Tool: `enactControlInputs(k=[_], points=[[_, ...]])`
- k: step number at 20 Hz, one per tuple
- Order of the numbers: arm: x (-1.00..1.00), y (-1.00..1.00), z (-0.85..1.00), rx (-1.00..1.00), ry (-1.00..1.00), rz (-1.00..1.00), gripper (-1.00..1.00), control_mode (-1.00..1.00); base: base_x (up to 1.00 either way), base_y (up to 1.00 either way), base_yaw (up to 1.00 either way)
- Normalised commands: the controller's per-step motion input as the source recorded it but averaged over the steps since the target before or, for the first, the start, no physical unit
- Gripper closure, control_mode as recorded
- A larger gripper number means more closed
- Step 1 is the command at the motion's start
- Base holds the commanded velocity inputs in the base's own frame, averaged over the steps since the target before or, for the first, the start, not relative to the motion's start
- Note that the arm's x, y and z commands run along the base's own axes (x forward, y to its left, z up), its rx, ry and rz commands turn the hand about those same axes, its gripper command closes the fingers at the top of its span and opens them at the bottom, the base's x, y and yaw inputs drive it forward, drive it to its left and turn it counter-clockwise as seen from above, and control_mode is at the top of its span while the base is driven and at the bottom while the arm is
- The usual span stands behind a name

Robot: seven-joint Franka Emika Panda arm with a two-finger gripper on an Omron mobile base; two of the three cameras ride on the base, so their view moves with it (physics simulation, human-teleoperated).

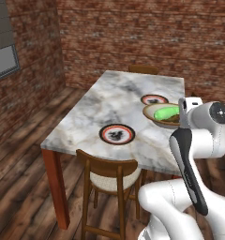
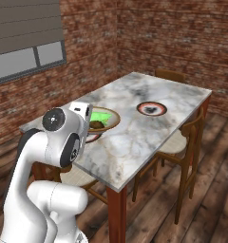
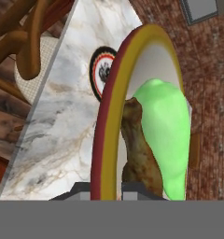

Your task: Pick the chicken drumstick and corn from their plates and place them in the bowl. Then put the bowl in the fridge.

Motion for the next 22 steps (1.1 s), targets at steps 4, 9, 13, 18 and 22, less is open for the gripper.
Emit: enactControlInputs(k=[4,9,13,18,22], points=[[0.0,0.0,0.0,0.0,0.0,0.0,1.0,1.0,-0.16,0.0,0.0],[0.0,0.0,0.0,0.0,0.0,0.0,1.0,1.0,-0.62,-0.13,0.0],[0.0,0.0,0.0,0.0,0.0,0.0,1.0,1.0,-0.71,-0.17,-0.07],[0.0,0.0,0.0,0.0,0.0,0.0,1.0,1.0,-0.16,0.06,-0.82],[0.0,0.0,0.0,0.0,0.0,0.0,1.0,1.0,0.0,0.07,-1.0]])
